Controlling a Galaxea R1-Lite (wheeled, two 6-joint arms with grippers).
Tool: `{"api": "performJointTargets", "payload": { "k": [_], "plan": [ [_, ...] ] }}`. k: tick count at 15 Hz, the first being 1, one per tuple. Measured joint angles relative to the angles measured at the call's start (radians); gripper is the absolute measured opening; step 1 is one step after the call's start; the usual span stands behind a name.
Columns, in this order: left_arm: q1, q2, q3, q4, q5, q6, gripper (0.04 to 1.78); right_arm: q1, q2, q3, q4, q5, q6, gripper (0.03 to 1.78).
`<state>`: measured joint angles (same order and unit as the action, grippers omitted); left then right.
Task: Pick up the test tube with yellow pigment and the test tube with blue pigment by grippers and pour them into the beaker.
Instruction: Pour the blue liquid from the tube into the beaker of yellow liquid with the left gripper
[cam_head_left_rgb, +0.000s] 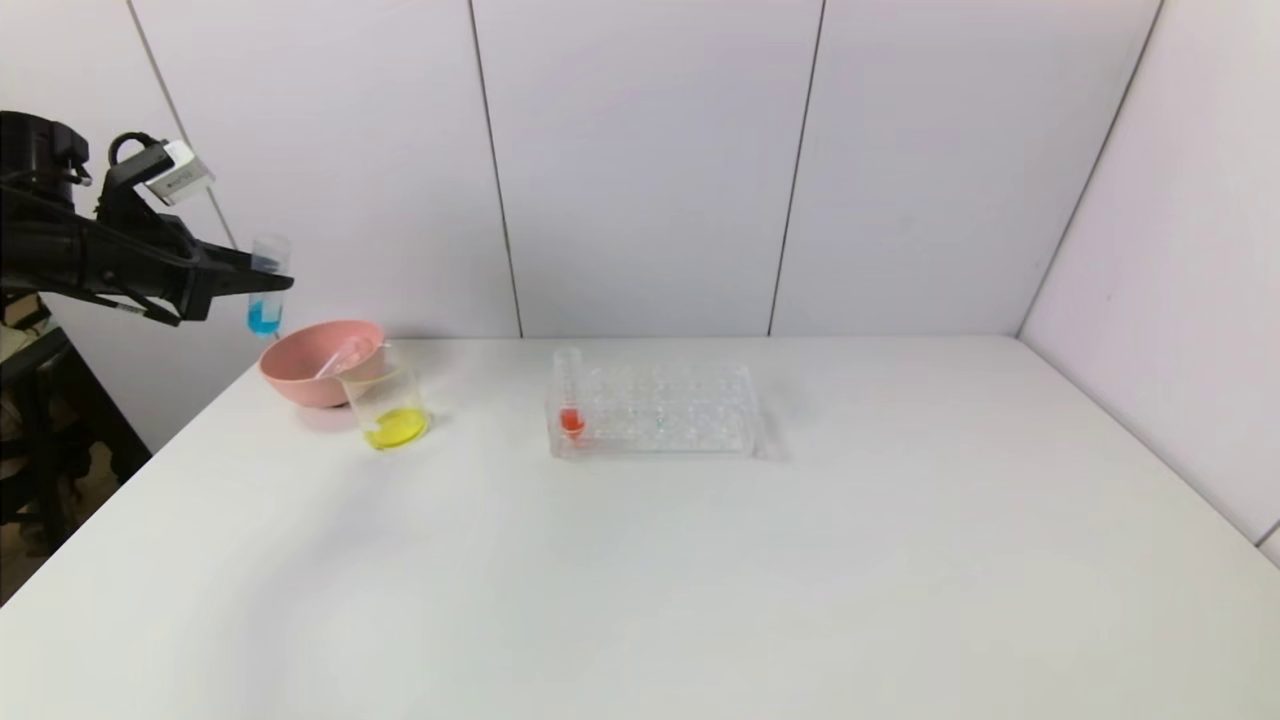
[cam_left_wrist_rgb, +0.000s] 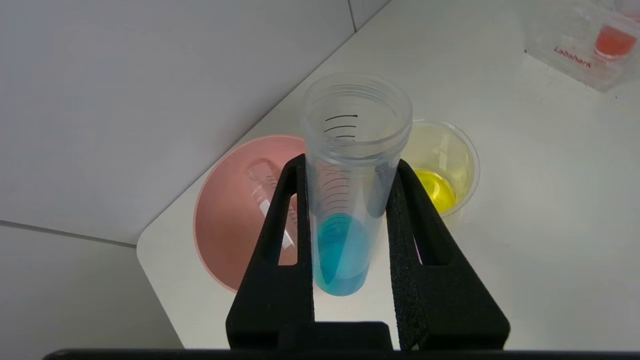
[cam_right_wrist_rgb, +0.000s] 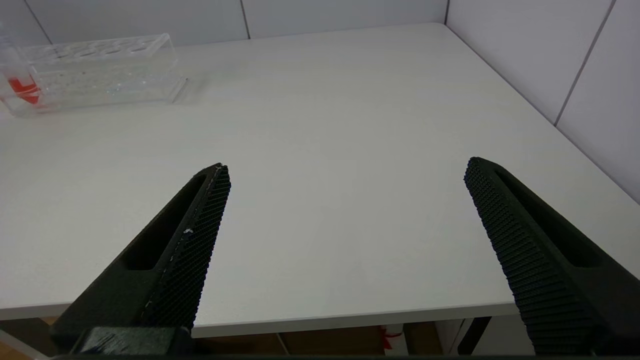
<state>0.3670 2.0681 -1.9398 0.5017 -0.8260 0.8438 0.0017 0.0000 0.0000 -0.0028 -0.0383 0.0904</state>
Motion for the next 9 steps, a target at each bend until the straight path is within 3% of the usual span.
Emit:
{"api": "performJointTargets", "payload": {
  "k": [2,9],
  "plan": [
    [0.001,0.024,-0.047,0.142,0.007,0.136,0.44,0.000,0.000,0.000,0.000,0.000,0.000,1.71],
    [0.000,0.081,-0.068,0.161,0.051,0.376,0.44,0.000,0.000,0.000,0.000,0.000,0.000,1.71]
  ]
}}
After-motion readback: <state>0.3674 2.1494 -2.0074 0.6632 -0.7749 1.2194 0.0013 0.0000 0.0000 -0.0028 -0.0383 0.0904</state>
